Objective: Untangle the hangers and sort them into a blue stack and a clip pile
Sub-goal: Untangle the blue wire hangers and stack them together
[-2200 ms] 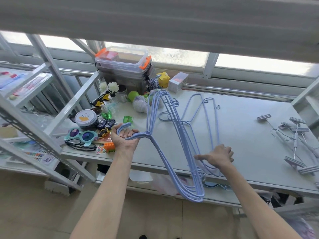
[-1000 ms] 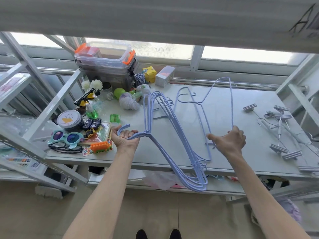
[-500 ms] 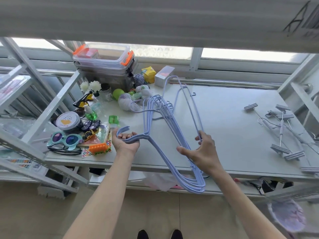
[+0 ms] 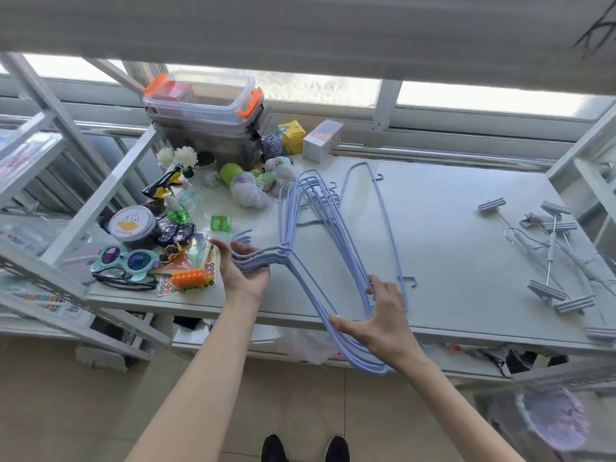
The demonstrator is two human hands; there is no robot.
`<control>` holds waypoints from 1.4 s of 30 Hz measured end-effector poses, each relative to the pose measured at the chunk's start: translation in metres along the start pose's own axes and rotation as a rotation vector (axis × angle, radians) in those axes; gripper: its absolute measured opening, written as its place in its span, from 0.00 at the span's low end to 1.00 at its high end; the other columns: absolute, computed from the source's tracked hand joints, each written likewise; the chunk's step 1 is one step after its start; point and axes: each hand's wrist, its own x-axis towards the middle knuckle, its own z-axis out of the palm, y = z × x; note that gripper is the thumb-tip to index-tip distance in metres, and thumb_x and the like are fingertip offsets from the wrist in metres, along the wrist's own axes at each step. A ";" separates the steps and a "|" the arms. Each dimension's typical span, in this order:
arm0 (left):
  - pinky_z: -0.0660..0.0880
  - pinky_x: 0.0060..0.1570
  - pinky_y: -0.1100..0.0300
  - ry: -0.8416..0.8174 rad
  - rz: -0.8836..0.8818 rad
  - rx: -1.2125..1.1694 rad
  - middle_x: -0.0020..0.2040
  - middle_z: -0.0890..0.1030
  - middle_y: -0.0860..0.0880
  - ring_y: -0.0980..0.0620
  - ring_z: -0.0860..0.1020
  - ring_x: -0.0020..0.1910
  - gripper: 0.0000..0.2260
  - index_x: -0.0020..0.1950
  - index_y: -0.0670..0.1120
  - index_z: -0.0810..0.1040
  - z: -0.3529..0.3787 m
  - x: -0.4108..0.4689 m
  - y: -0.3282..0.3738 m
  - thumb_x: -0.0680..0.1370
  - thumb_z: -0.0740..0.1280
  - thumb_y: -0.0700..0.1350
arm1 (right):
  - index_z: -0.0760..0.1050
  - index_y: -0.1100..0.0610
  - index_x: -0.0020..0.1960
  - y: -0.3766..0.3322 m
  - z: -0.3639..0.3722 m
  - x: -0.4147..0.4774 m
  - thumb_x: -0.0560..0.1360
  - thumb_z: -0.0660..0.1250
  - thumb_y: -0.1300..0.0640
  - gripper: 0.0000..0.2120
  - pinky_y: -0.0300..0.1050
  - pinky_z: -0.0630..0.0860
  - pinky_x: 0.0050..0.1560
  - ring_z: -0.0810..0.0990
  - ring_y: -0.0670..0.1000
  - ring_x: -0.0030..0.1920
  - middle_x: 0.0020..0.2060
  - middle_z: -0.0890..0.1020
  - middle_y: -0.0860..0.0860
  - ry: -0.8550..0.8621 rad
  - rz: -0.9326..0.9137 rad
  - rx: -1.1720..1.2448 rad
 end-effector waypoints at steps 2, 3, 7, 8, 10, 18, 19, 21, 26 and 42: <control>0.71 0.43 0.65 -0.011 0.013 -0.009 0.29 0.77 0.55 0.58 0.74 0.27 0.14 0.29 0.48 0.80 0.001 -0.001 -0.001 0.59 0.75 0.58 | 0.64 0.55 0.70 -0.002 0.000 0.000 0.60 0.78 0.37 0.47 0.37 0.61 0.60 0.64 0.50 0.58 0.54 0.65 0.50 -0.012 0.000 -0.017; 0.70 0.45 0.64 -0.009 0.021 -0.008 0.28 0.77 0.56 0.58 0.73 0.26 0.14 0.29 0.48 0.80 0.000 0.000 -0.002 0.59 0.75 0.59 | 0.64 0.55 0.69 -0.003 0.001 0.000 0.59 0.78 0.37 0.47 0.36 0.59 0.60 0.63 0.49 0.57 0.53 0.63 0.50 -0.017 -0.005 -0.027; 0.68 0.63 0.55 0.022 0.050 0.010 0.24 0.70 0.55 0.56 0.70 0.29 0.21 0.25 0.50 0.71 -0.002 0.005 -0.001 0.68 0.72 0.63 | 0.61 0.55 0.69 -0.007 0.005 0.000 0.55 0.77 0.33 0.52 0.35 0.56 0.61 0.60 0.47 0.56 0.54 0.60 0.49 -0.069 -0.017 -0.057; 0.68 0.66 0.51 0.048 0.045 0.019 0.26 0.71 0.53 0.54 0.72 0.34 0.23 0.25 0.50 0.69 -0.001 0.006 -0.001 0.70 0.71 0.63 | 0.59 0.55 0.71 -0.006 0.006 -0.001 0.55 0.77 0.32 0.54 0.36 0.56 0.62 0.59 0.47 0.56 0.54 0.59 0.48 -0.091 -0.018 -0.069; 0.68 0.66 0.43 0.107 0.039 0.032 0.28 0.73 0.50 0.48 0.74 0.46 0.24 0.26 0.48 0.67 -0.001 0.009 -0.001 0.71 0.70 0.62 | 0.55 0.55 0.72 -0.004 0.010 -0.002 0.55 0.76 0.32 0.56 0.38 0.56 0.63 0.58 0.46 0.56 0.54 0.58 0.46 -0.114 -0.022 -0.099; 0.65 0.66 0.40 0.177 0.063 0.183 0.51 0.71 0.42 0.42 0.70 0.53 0.08 0.46 0.45 0.72 0.001 0.019 0.000 0.74 0.64 0.49 | 0.60 0.55 0.73 0.005 -0.006 0.018 0.72 0.62 0.33 0.39 0.53 0.60 0.72 0.65 0.52 0.68 0.66 0.64 0.52 -0.132 0.165 0.083; 0.67 0.62 0.41 0.192 0.070 0.196 0.45 0.72 0.42 0.43 0.70 0.49 0.06 0.42 0.46 0.72 0.003 0.018 0.001 0.72 0.65 0.48 | 0.62 0.57 0.72 0.011 -0.009 0.027 0.76 0.60 0.38 0.32 0.55 0.62 0.71 0.67 0.53 0.68 0.66 0.66 0.54 -0.072 0.201 0.118; 0.72 0.48 0.50 0.210 0.063 0.173 0.30 0.69 0.46 0.48 0.68 0.35 0.08 0.30 0.48 0.69 0.005 0.016 0.000 0.63 0.68 0.45 | 0.66 0.59 0.70 0.024 -0.017 0.046 0.80 0.59 0.47 0.23 0.57 0.64 0.69 0.69 0.58 0.66 0.64 0.70 0.58 0.061 0.236 0.104; 0.65 0.36 0.61 0.178 0.081 0.041 0.20 0.59 0.53 0.52 0.59 0.23 0.12 0.23 0.50 0.62 0.007 0.005 -0.001 0.58 0.66 0.43 | 0.60 0.62 0.73 0.039 -0.030 0.079 0.77 0.66 0.48 0.31 0.55 0.61 0.68 0.62 0.61 0.69 0.69 0.66 0.61 0.039 0.335 -0.097; 0.67 0.33 0.64 0.130 0.142 0.099 0.20 0.57 0.54 0.53 0.57 0.24 0.11 0.27 0.50 0.62 0.031 -0.006 0.024 0.59 0.66 0.44 | 0.66 0.62 0.63 0.030 -0.013 0.089 0.57 0.76 0.35 0.46 0.54 0.64 0.61 0.68 0.61 0.61 0.60 0.68 0.60 -0.046 0.451 -0.349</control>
